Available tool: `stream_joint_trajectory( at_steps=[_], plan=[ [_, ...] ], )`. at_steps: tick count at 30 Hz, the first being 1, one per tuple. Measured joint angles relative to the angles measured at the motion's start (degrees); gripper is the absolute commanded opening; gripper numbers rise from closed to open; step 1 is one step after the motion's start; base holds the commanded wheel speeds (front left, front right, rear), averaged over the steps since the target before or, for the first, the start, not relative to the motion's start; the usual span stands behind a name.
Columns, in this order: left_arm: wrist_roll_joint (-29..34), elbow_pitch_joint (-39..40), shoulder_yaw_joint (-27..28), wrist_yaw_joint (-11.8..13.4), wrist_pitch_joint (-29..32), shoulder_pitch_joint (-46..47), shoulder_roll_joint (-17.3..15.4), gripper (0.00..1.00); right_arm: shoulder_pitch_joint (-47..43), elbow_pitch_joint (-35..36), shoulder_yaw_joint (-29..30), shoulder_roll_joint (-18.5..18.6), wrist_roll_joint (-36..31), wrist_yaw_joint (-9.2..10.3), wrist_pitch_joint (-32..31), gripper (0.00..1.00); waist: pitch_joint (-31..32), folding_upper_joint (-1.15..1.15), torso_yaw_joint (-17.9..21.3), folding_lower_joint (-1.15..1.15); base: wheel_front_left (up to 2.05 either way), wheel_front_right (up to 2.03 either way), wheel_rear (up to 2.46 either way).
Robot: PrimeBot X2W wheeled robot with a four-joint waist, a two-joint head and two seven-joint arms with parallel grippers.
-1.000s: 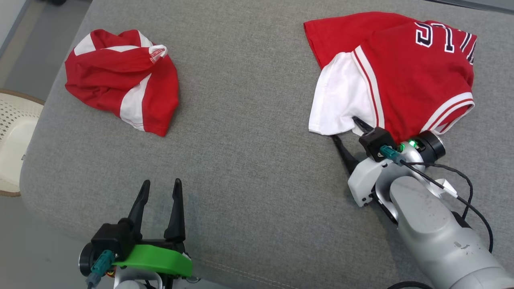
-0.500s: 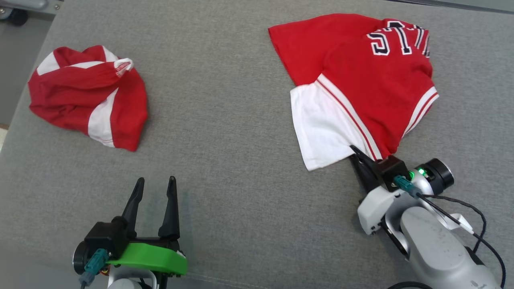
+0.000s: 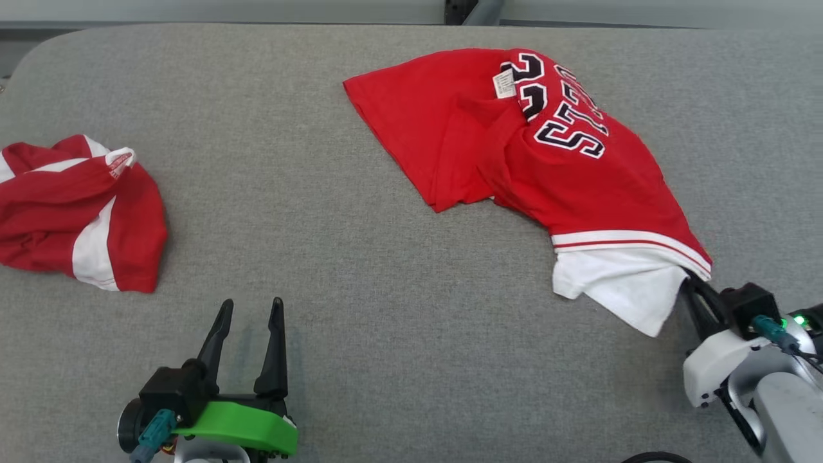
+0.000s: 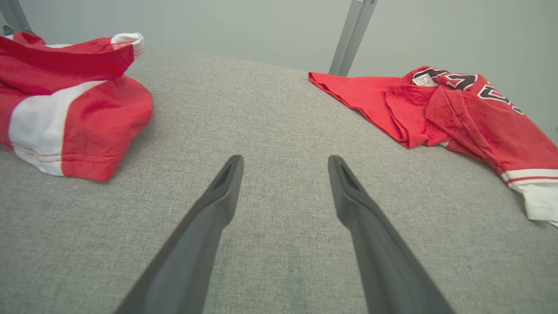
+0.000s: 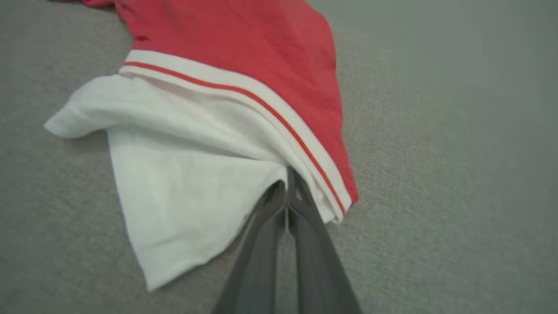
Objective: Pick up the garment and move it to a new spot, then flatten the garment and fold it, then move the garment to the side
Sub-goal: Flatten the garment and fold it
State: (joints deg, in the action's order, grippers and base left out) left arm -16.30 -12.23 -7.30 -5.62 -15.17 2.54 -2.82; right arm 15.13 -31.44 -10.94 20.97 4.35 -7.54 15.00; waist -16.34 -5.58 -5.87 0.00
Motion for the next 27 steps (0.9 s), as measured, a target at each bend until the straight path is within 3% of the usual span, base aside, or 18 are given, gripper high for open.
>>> stream_joint_trajectory(
  at_steps=[4, 5, 6, 16, 21, 27],
  plan=[
    [0.3, -0.4, -0.1, -0.3, 0.0, -0.4, 0.0, 1.00, -1.3, -0.1, 4.5, 0.4, 0.0, 0.00, 0.0, 0.00, 1.3, 0.00, 1.6, 0.00, 0.00, 0.00, 0.00],
    [0.4, -0.5, -0.2, -0.4, 0.0, -0.5, 0.0, 1.00, -1.4, -0.2, 5.7, 0.4, 0.0, 0.00, 0.0, 0.41, 1.6, 0.00, 1.9, 0.00, 0.00, 0.00, 0.00],
    [0.4, -0.7, -0.2, -0.4, 0.0, -0.5, 0.0, 1.00, -1.6, -0.2, 7.2, 0.1, 0.0, 0.00, 0.0, 1.00, 1.9, 0.00, 2.2, 0.00, 0.00, 0.00, 0.00],
    [1.8, -0.7, 0.2, -0.9, 0.0, -0.7, 0.0, 1.00, -3.7, 9.9, 12.0, -5.4, 0.9, 0.00, 0.0, 1.00, 3.6, 0.00, 4.2, 0.00, 0.00, 0.00, 0.00],
    [2.8, -0.1, -0.7, -1.2, 0.0, 1.1, 0.0, 1.00, -3.7, 16.3, 10.7, -9.1, 2.3, 0.00, 0.0, 1.00, 3.3, 0.00, 5.4, 0.00, 0.00, 0.00, 0.00],
    [3.4, -0.4, -2.0, -1.4, 0.0, 5.9, 0.0, 1.00, -3.2, 18.7, 8.1, -11.4, 3.0, 0.00, 0.0, 1.00, 1.8, 0.00, 6.7, 0.00, 0.00, 0.00, 0.00]
  ],
)
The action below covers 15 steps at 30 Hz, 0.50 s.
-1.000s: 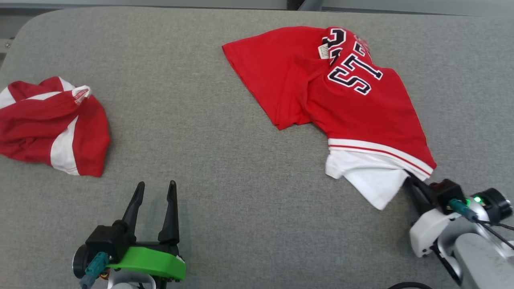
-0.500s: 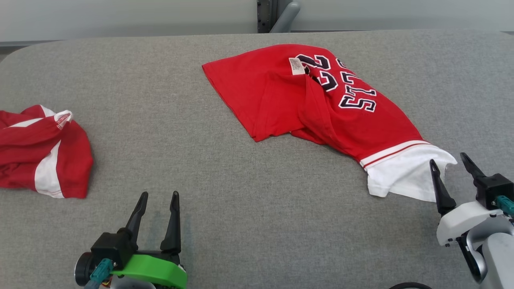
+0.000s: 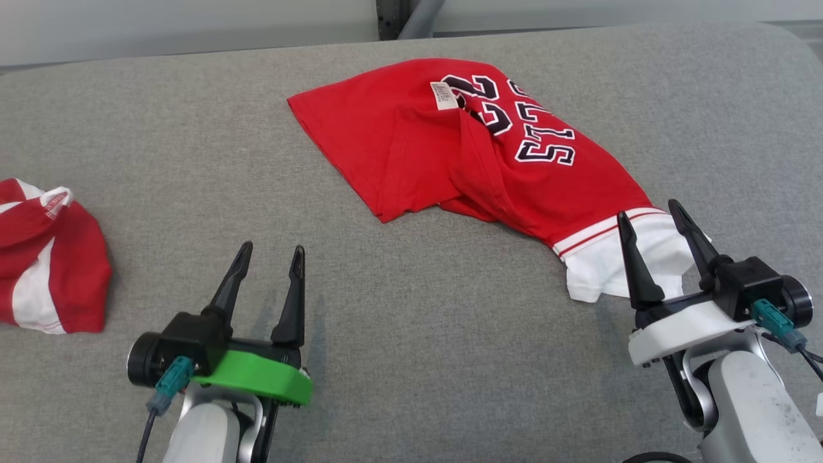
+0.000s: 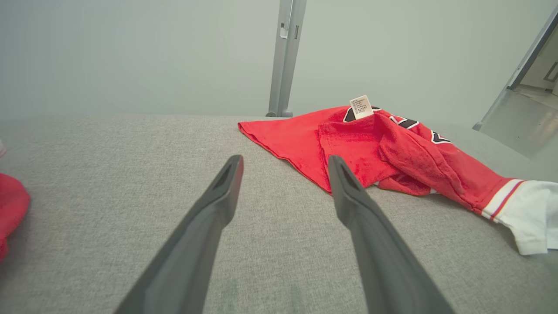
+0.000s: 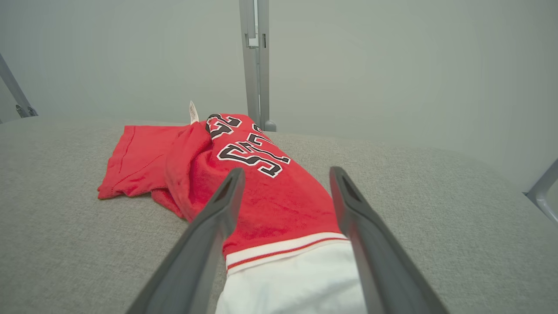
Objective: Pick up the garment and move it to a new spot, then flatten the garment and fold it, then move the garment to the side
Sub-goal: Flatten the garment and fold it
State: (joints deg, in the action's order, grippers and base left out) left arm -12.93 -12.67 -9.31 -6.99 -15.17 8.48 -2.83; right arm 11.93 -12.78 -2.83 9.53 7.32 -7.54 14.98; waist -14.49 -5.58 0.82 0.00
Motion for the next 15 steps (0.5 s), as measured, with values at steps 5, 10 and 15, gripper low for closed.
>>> stream_joint_trajectory(
  at_steps=[5, 10, 15],
  plan=[
    [1.8, -1.4, -1.6, -0.1, 0.0, 7.0, 0.0, 1.00, 2.4, 1.3, -2.2, -1.3, 0.3, 0.00, 0.0, 1.00, -2.9, 0.00, 1.5, 0.00, 0.00, 0.00, 0.00],
    [3.9, -5.3, -2.2, -0.2, 0.0, 15.0, 0.0, 1.00, 5.0, 1.8, -4.1, -2.6, 1.0, 0.00, 0.0, 1.00, -6.5, 0.00, 3.6, 0.00, 0.00, 0.00, 0.00],
    [6.0, -11.5, -3.4, -0.4, 0.0, 23.2, -0.5, 1.00, 6.3, 1.8, -5.4, -3.9, 1.7, 0.00, 0.0, 1.00, -9.9, 0.01, 6.5, 0.01, 0.00, 0.00, 0.00]
  ],
)
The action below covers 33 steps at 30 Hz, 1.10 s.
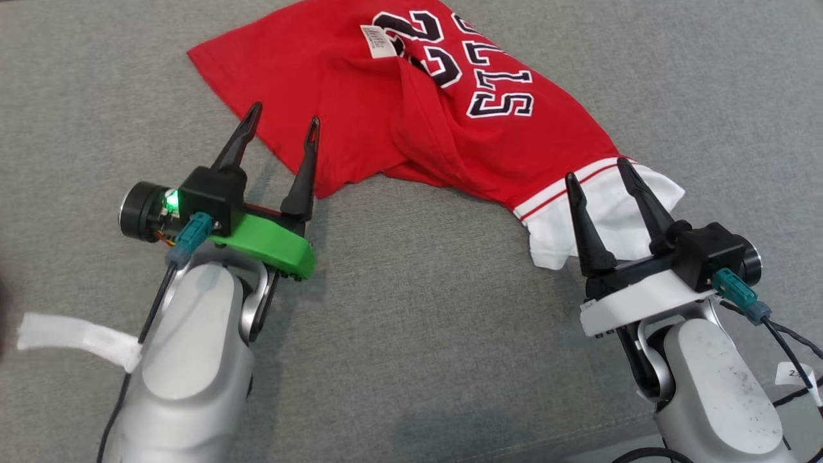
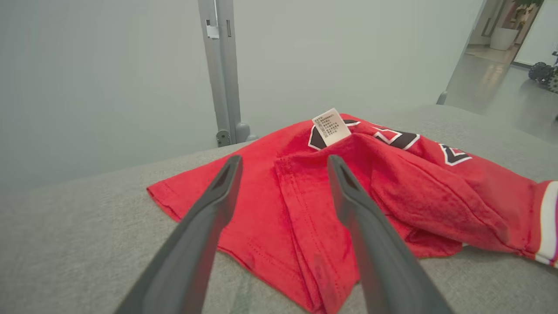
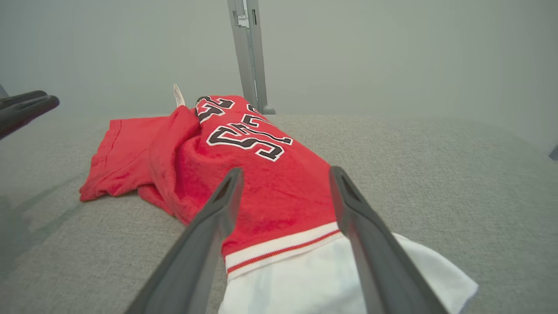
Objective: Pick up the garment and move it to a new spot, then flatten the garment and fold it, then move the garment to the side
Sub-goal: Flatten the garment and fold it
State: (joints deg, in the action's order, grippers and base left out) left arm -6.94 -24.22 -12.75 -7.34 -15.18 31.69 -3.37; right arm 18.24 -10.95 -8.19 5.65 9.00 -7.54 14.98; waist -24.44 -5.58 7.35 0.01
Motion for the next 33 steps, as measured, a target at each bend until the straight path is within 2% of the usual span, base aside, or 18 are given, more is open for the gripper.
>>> stream_joint_trajectory(
  at_steps=[13, 20, 28, 29, 30, 33],
  plan=[
    [-3.9, -20.0, -5.6, -0.1, 0.0, 17.5, -5.2, 1.00, 0.7, -0.3, -1.0, -1.7, 0.4, 0.00, 0.0, 1.00, -5.6, 0.00, 8.0, -0.01, 0.00, 0.00, 0.00],
    [-7.3, -28.6, -7.5, -0.1, 0.0, 23.2, -6.9, 1.00, 1.0, -0.2, -1.7, -2.4, 0.5, 0.00, 0.0, 1.00, -7.7, 0.00, 10.2, -0.01, 0.00, 0.00, 0.00],
    [-11.3, -32.9, -11.6, -0.1, 0.0, 26.2, -7.7, 1.00, 1.1, -0.1, -1.7, -2.6, 0.5, 0.00, 0.0, 1.00, -8.7, -0.01, 11.3, -0.01, 0.00, 0.00, 0.00],
    [-11.8, -32.9, -12.3, -0.1, 0.0, 26.5, -7.8, 0.78, 1.1, -0.1, -1.7, -2.6, 0.6, 0.00, 0.0, 1.00, -8.7, -0.01, 11.3, -0.01, 0.00, 0.00, 0.00],
    [-12.2, -32.7, -13.2, -0.1, 0.0, 26.6, -7.9, 0.78, 1.1, -0.1, -1.6, -2.6, 0.6, 0.00, 0.0, 1.00, -8.8, 0.00, 11.3, -0.01, 0.00, 0.00, 0.00],
    [-13.7, -31.8, -15.6, -0.1, 0.0, 26.6, -8.4, 0.00, 1.1, -0.2, -1.6, -2.7, 0.6, 0.00, 0.0, 1.00, -8.7, -0.01, 11.1, -0.01, 0.00, 0.00, 0.00]
  ],
)
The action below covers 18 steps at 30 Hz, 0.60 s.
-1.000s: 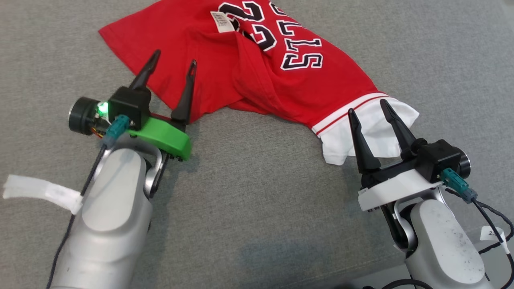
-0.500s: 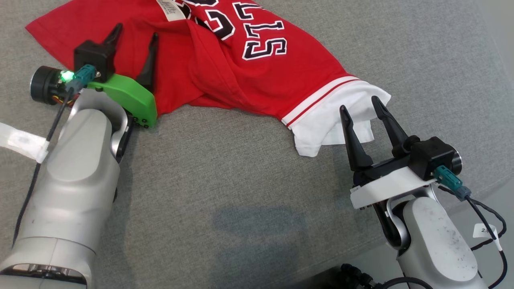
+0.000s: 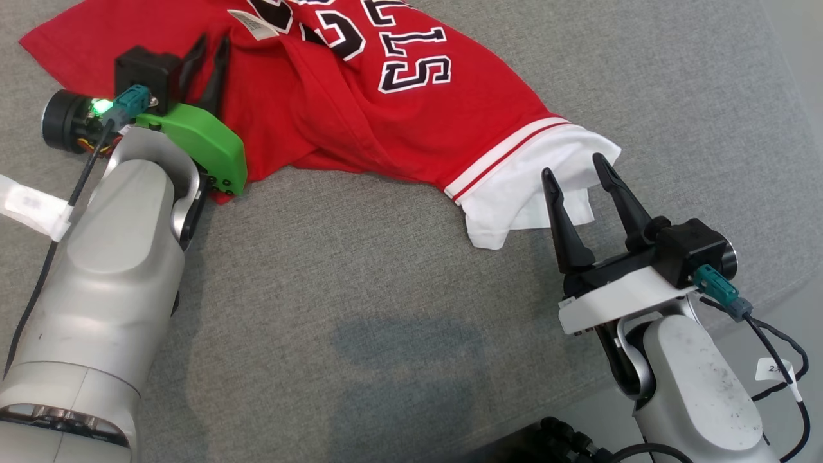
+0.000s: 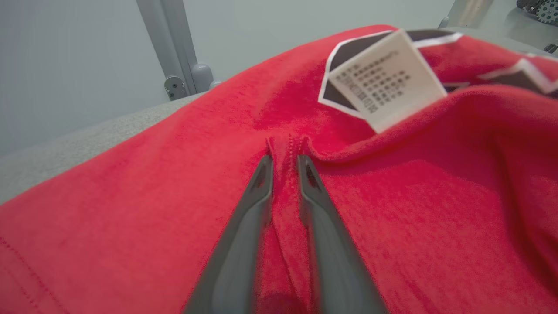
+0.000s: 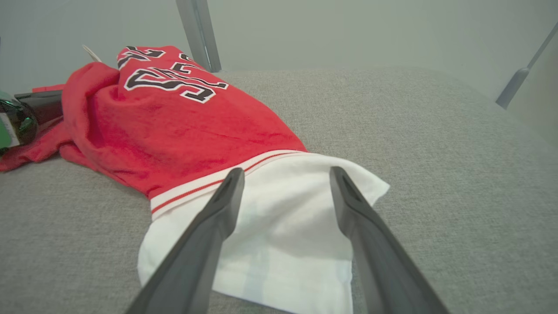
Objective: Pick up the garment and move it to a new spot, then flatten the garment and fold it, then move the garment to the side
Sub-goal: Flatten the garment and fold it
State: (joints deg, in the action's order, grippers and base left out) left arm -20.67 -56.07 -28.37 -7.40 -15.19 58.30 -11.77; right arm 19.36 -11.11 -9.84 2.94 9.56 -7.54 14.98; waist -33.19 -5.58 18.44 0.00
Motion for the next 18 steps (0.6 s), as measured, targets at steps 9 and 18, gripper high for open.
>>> stream_joint_trajectory(
  at_steps=[9, 18],
  plan=[
    [-1.2, 9.0, -1.2, 0.0, 0.0, -0.5, -1.8, 0.00, 0.0, -0.8, 0.5, -0.1, 0.1, 0.00, 0.0, 1.00, 0.8, 0.00, -1.7, 0.00, 0.00, 0.00, 0.00],
    [5.0, 26.5, 4.3, -0.1, 0.0, -6.9, -2.0, 0.00, -2.0, -2.6, 2.3, 0.8, 0.3, 0.00, 0.0, 1.00, 4.5, -0.01, -5.9, 0.00, 0.00, 0.00, 0.00]
  ],
)
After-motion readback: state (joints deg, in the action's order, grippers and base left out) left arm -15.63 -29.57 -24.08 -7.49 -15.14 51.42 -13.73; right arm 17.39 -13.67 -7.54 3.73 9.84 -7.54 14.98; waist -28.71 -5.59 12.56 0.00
